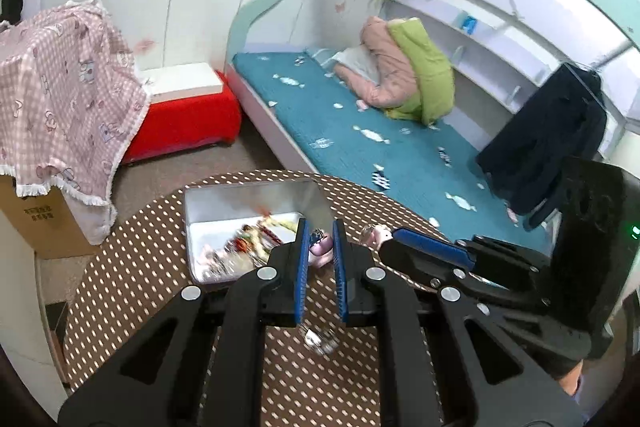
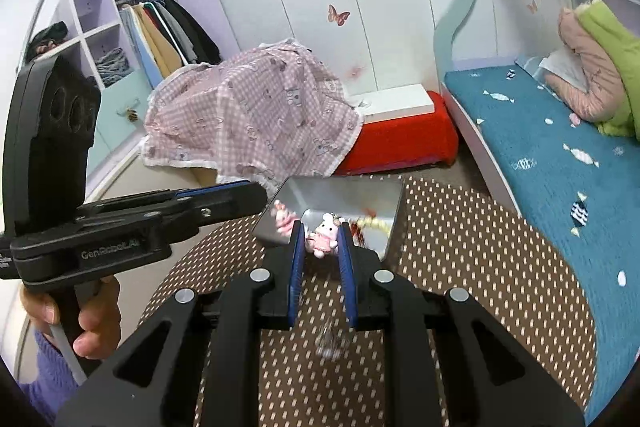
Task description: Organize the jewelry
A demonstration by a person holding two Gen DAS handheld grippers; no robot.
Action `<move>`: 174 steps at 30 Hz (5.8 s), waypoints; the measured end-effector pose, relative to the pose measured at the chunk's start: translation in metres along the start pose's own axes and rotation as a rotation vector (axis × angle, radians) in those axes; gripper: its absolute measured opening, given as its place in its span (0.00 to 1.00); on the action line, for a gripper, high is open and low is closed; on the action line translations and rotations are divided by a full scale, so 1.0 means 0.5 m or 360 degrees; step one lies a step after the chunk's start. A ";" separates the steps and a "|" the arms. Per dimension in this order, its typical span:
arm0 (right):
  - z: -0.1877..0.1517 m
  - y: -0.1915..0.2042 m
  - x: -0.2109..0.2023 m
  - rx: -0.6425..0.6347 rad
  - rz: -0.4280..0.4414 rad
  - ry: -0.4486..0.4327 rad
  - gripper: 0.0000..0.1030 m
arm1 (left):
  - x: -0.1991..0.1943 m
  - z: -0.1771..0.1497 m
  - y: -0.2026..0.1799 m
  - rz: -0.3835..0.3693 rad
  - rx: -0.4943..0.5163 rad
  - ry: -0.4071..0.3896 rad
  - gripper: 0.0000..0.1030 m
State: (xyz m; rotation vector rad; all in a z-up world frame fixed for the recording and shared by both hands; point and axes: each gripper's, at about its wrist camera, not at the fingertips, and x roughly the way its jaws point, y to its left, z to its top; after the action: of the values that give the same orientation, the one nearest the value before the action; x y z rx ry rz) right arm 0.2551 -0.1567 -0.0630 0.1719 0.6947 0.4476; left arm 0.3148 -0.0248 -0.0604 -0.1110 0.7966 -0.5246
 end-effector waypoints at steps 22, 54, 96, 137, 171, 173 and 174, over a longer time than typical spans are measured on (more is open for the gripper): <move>-0.003 -0.022 0.163 0.0007 -0.0046 0.0255 0.15 | 0.171 -0.034 0.101 0.0163 -0.0076 0.0270 0.17; -0.127 0.008 0.001 -0.0085 -0.0096 0.0155 0.33 | -0.033 -0.198 0.059 0.0371 0.0100 -0.0024 0.78; -0.217 0.041 0.104 -0.0250 -0.0223 0.0373 0.46 | 0.057 -0.264 0.072 0.0393 0.0125 0.0160 0.07; -0.057 0.064 -0.036 -0.0322 -0.0134 0.0078 0.06 | -0.104 -0.084 -0.051 0.0121 0.0171 -0.0089 0.07; 0.047 0.019 0.124 -0.0251 -0.0110 0.0097 0.06 | 0.134 0.015 0.088 0.0242 0.0060 0.0130 0.08; 0.045 0.016 0.132 -0.0241 -0.0107 0.0114 0.06 | 0.140 0.010 0.089 0.0254 0.0073 0.0142 0.08; 0.044 0.014 0.136 -0.0234 -0.0106 0.0123 0.06 | 0.141 0.009 0.091 0.0269 0.0079 0.0143 0.08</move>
State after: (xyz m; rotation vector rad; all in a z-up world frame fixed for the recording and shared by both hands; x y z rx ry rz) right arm 0.3134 -0.1198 -0.0837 -0.0074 0.7380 0.4415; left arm 0.3771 -0.0203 -0.1165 0.0262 0.8715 -0.3910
